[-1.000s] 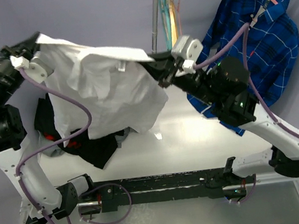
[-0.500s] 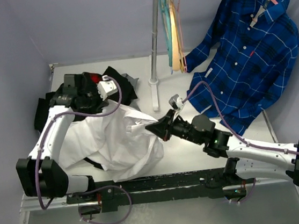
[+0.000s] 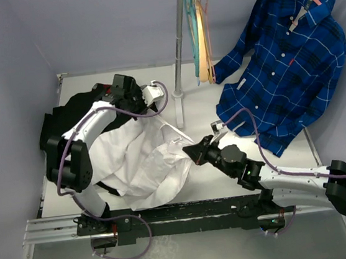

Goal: Place the shirt on the hanger

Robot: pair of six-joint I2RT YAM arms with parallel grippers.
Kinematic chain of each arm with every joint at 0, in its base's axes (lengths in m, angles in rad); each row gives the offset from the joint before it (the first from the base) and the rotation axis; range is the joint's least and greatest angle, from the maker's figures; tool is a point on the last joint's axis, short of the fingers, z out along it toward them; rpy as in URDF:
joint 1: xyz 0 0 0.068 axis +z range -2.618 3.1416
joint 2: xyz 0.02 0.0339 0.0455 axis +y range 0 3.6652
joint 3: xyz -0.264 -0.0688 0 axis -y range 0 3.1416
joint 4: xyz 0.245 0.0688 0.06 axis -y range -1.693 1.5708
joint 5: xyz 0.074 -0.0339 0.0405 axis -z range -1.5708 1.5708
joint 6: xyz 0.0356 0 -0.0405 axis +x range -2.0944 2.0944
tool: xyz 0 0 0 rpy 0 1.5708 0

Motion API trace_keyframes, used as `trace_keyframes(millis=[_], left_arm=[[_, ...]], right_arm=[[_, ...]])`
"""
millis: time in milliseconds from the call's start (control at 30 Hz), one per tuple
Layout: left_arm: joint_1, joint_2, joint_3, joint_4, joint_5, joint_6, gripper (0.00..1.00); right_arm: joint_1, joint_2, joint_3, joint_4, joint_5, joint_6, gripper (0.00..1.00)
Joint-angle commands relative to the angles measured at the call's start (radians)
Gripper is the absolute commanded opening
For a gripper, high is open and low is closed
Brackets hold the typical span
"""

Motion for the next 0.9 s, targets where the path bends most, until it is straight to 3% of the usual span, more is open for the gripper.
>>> trace_keyframes(millis=[0,133,167,233,300,333,433,567,867], left_arm=[[0.014,0.089,0.125,0.095,-0.202,0.011,0.0],[0.015,0.161,0.208,0.071,-0.256,0.025,0.0],[0.013,0.177,0.229,0.062,-0.265,0.025,0.05],[0.013,0.204,0.264,0.052,-0.281,0.023,0.21],[0.007,0.231,0.297,0.046,-0.329,0.02,0.51],[0.007,0.244,0.32,0.041,-0.362,0.025,0.61],[0.01,0.261,0.352,0.039,-0.477,0.065,0.8],[0.057,0.203,0.343,0.024,-0.476,0.099,0.91],[0.21,0.128,0.378,-0.141,-0.39,0.201,0.95]], right_arm=[[-0.033,0.006,-0.047,0.018,0.178,0.124,0.0],[-0.083,0.085,-0.082,0.067,0.142,0.156,0.0],[-0.09,0.113,-0.086,0.09,0.131,0.156,0.0],[-0.102,0.171,-0.083,0.139,0.098,0.153,0.0],[-0.112,0.226,-0.077,0.179,0.078,0.153,0.0],[-0.118,0.252,-0.077,0.198,0.067,0.156,0.0],[-0.151,0.322,-0.085,0.257,0.014,0.181,0.0],[-0.165,0.37,-0.097,0.314,-0.015,0.168,0.0],[-0.207,0.316,-0.127,0.279,-0.029,0.138,0.0]])
